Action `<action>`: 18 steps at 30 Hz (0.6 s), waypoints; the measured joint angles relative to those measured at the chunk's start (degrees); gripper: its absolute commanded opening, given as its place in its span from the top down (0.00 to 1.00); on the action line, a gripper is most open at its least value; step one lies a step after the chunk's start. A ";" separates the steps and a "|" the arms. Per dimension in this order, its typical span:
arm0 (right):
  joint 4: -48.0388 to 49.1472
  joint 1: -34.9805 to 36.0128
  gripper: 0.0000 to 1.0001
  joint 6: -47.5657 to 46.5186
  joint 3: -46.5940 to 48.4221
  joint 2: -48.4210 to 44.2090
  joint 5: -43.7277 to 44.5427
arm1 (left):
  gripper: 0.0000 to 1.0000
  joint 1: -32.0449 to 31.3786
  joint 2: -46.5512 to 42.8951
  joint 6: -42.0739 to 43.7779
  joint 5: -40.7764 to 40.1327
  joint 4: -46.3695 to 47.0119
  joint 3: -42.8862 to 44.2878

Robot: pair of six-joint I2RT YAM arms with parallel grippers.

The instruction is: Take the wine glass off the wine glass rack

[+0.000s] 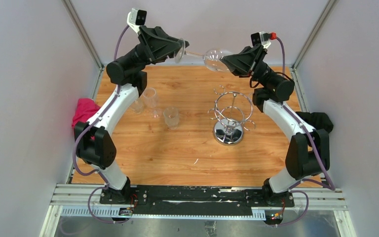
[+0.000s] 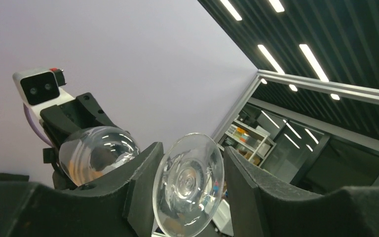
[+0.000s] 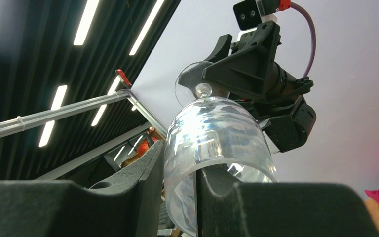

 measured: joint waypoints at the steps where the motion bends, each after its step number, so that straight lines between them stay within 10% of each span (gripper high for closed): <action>1: -0.02 0.09 1.00 -0.07 -0.17 -0.09 -0.07 | 0.43 0.00 -0.15 0.15 0.24 0.00 0.04; 18: -1.25 0.13 1.00 -2.32 -1.84 -5.35 -2.03 | 0.37 0.04 1.90 7.15 2.40 -8.55 9.42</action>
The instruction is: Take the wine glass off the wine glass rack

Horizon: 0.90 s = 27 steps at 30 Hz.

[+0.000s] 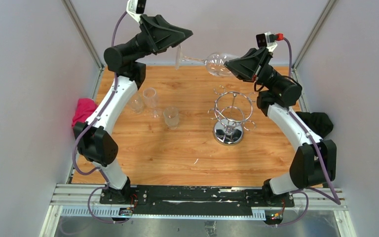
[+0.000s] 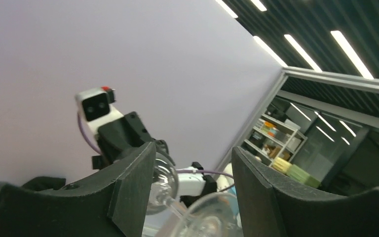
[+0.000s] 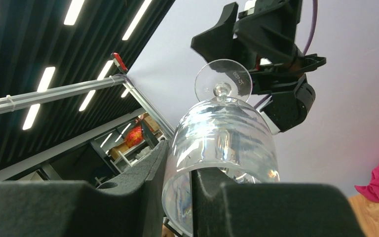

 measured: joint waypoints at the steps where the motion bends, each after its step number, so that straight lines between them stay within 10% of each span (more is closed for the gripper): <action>1: -0.55 0.00 1.00 -0.33 -0.15 -0.46 -0.31 | 0.37 0.11 0.02 2.84 -0.04 -3.85 0.76; 12: -15.85 -0.22 1.00 -12.17 -1.29 -7.48 -5.07 | 0.36 2.60 -1.11 36.83 -8.72 -46.99 3.72; 19: -55.87 -0.55 1.00 -42.32 5.16 -13.77 -5.75 | 0.34 2.60 -7.63 59.80 -30.27 -81.37 5.16; 27: -86.42 -0.92 1.00 -67.84 17.51 -13.94 2.40 | 0.29 2.51 -22.58 69.40 -48.09 -92.41 -2.67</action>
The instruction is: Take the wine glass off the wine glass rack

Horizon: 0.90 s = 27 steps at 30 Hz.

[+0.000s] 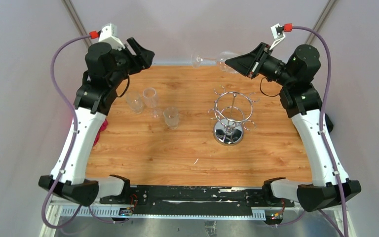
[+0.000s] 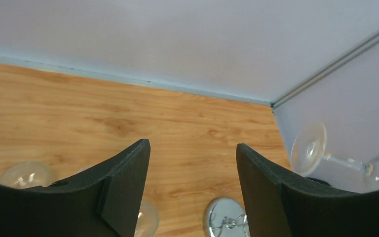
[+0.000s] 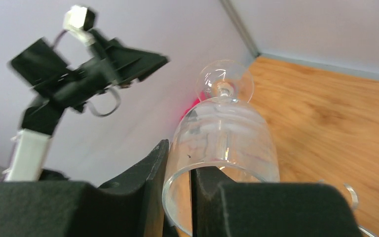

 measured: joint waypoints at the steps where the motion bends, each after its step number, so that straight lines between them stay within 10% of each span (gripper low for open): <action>1: -3.39 -0.04 1.00 -3.04 1.51 0.50 1.77 | 0.28 -0.04 -1.90 0.63 -1.60 -0.66 -1.62; 27: -41.59 -6.75 1.00 -36.61 16.35 17.77 44.37 | 0.10 -0.61 -8.90 9.90 -9.25 -6.25 -8.31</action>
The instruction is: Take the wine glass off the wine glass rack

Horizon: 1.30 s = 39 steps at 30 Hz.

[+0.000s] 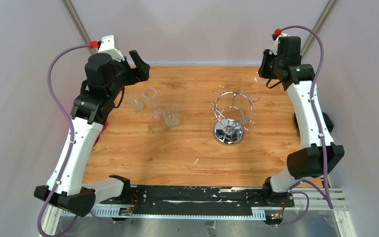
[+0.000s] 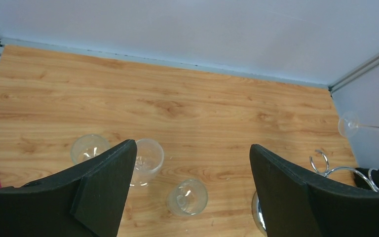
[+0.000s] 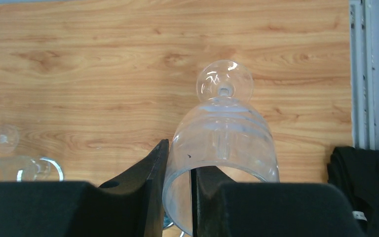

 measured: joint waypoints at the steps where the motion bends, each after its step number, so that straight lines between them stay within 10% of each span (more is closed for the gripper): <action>1: -0.72 -0.59 1.00 -0.31 0.09 0.63 0.26 | 0.10 0.00 0.20 0.11 0.00 0.00 -0.02; 39: -8.94 -9.68 1.00 -3.08 -0.63 15.65 -2.60 | 0.00 0.00 5.31 0.81 0.26 -0.02 -0.33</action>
